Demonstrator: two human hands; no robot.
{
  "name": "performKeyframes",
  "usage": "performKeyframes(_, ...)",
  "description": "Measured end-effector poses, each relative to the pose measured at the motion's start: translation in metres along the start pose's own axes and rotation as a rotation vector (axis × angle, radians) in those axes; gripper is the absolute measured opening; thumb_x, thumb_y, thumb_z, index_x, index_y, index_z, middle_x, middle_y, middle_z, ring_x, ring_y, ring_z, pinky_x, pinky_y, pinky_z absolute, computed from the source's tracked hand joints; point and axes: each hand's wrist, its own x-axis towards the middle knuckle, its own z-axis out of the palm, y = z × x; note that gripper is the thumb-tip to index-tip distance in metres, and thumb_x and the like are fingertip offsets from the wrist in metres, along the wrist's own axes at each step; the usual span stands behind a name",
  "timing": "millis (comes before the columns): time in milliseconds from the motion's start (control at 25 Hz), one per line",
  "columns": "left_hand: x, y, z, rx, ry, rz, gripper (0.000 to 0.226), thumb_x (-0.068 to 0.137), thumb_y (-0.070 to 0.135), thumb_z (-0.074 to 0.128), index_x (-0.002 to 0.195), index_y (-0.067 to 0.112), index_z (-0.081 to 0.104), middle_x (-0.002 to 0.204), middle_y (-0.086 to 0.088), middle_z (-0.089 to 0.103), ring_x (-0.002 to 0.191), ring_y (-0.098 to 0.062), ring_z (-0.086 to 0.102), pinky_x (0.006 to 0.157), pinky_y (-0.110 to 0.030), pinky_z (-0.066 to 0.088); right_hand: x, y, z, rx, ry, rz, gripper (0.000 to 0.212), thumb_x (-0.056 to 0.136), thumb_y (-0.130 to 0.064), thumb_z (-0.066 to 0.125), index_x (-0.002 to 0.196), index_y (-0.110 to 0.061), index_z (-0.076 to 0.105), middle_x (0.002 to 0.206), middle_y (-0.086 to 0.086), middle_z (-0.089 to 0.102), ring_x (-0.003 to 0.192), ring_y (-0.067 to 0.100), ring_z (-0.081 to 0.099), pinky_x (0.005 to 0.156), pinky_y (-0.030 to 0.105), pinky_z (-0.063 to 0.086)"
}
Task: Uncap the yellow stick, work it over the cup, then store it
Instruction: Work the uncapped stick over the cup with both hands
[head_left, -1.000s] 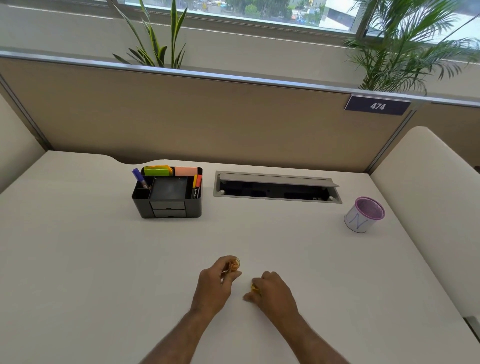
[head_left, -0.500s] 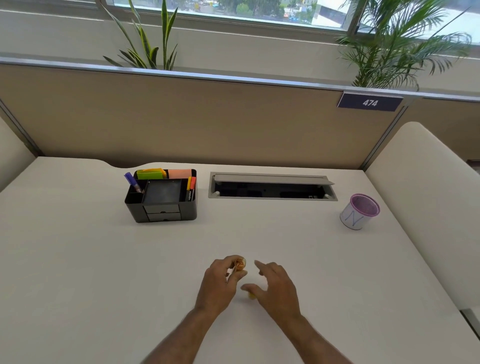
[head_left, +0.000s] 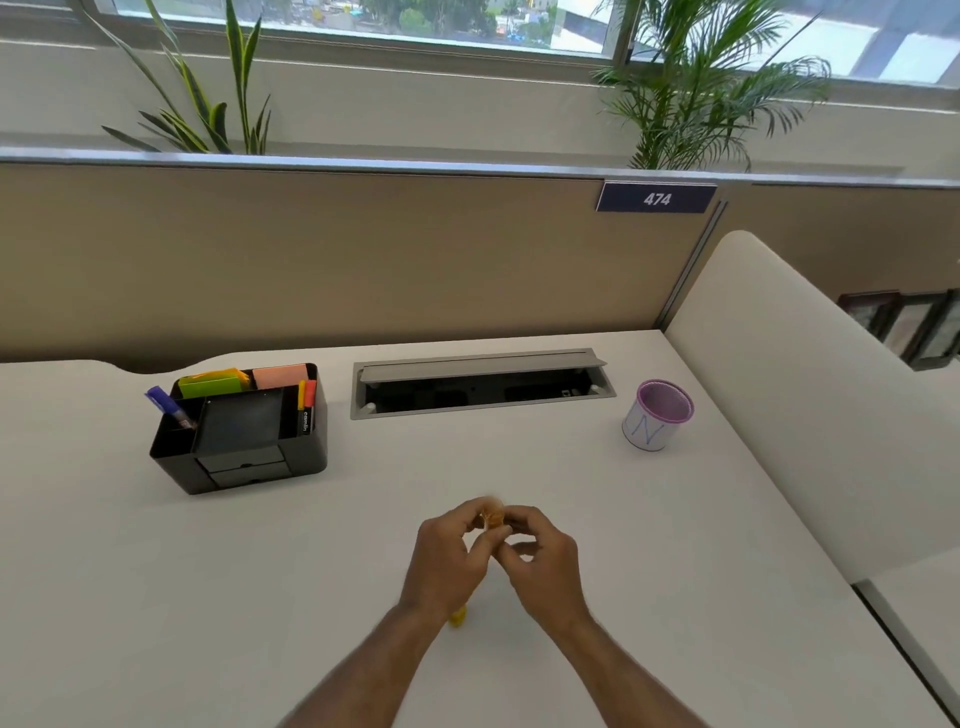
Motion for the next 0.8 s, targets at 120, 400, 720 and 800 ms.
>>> performKeyframes(120,0.018,0.007,0.021,-0.054,-0.017,0.008,0.025,0.086,0.025,0.075,0.107,0.036,0.070,0.099,0.026,0.072,0.099,0.002,0.065,0.084,-0.021,0.056,0.015,0.004,-0.016,0.014,0.050,0.002,0.027,0.084,-0.007,0.073,0.102,-0.027,0.071,0.097,-0.018,0.075,0.093,0.007,0.071,0.073,0.023,0.059)
performKeyframes(400,0.063,-0.003,0.050,0.382,-0.287,-0.048,0.085,0.074,0.083,0.047,0.143,0.033,0.040,0.149,0.007,0.046,0.136,-0.015,0.041,0.110,-0.038,0.039,0.068,0.018,-0.081,-0.067,0.289,-0.021,0.029,0.086,-0.012,0.075,0.114,-0.019,0.068,0.097,-0.013,0.071,0.088,0.004,0.071,0.074,0.005,0.053)
performKeyframes(720,0.071,-0.063,0.063,0.894,-0.641,-0.136,0.125,0.062,0.095,0.037,0.146,0.030,-0.028,0.153,0.002,-0.042,0.140,-0.025,-0.039,0.109,-0.063,-0.024,0.162,0.045,-0.180,-0.427,0.529,0.086,0.028,0.090,-0.011,0.068,0.119,-0.009,0.069,0.101,0.016,0.065,0.091,0.030,0.062,0.075,0.022,0.042)
performKeyframes(800,0.072,-0.068,0.063,0.897,-0.671,-0.141,0.125,0.061,0.096,0.034,0.143,0.030,-0.034,0.151,0.001,-0.046,0.137,-0.024,-0.044,0.106,-0.063,-0.028,0.177,0.051,-0.192,-0.514,0.538,0.115,0.032,0.088,-0.003,0.066,0.120,-0.005,0.068,0.108,0.022,0.064,0.099,0.034,0.061,0.080,0.024,0.039)
